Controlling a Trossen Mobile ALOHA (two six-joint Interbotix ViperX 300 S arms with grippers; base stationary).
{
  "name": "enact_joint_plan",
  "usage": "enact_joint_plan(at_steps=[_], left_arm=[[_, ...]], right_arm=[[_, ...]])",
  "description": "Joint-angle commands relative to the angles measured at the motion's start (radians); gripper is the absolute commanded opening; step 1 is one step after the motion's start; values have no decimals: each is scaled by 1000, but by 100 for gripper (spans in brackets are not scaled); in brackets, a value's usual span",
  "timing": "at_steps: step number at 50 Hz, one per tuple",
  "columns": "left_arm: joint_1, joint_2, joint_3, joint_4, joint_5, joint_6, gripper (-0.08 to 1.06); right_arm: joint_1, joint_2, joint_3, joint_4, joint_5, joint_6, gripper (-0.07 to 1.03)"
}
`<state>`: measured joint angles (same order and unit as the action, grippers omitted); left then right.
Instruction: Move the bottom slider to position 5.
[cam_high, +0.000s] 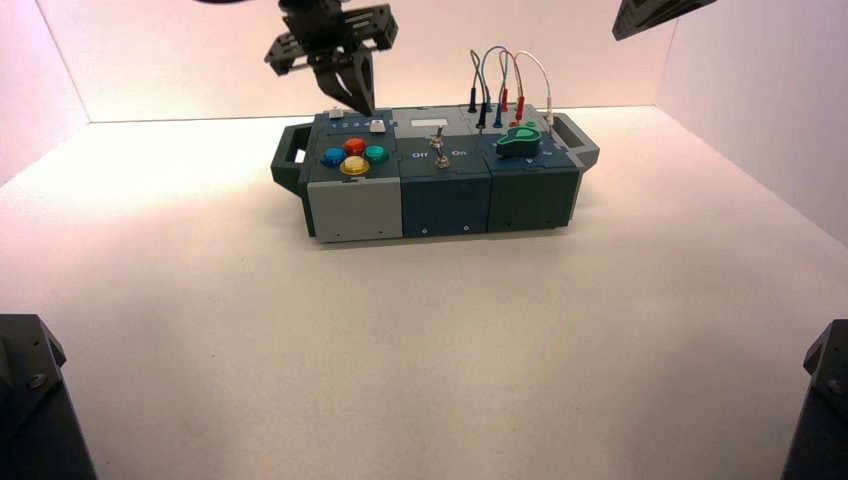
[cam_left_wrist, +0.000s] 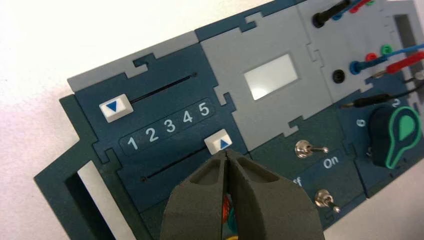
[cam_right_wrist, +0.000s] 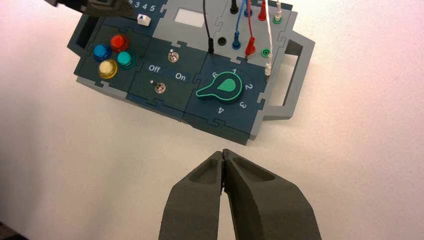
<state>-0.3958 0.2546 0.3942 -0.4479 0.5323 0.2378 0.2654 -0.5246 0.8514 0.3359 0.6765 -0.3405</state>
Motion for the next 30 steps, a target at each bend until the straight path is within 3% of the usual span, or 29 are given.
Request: enact_joint_plan(at_steps=[1,17,30], left_arm=[[-5,-84,5,40,20,5,-3],[-5,-179,3,152,114,5,-3],[-6,-235,11,160,110,5,-3]], right_arm=[[2,-5,-14,2,-25,-8,-2],[0,-5,2,2,-74,-8,-2],[0,9,5,2,-87,-8,-2]])
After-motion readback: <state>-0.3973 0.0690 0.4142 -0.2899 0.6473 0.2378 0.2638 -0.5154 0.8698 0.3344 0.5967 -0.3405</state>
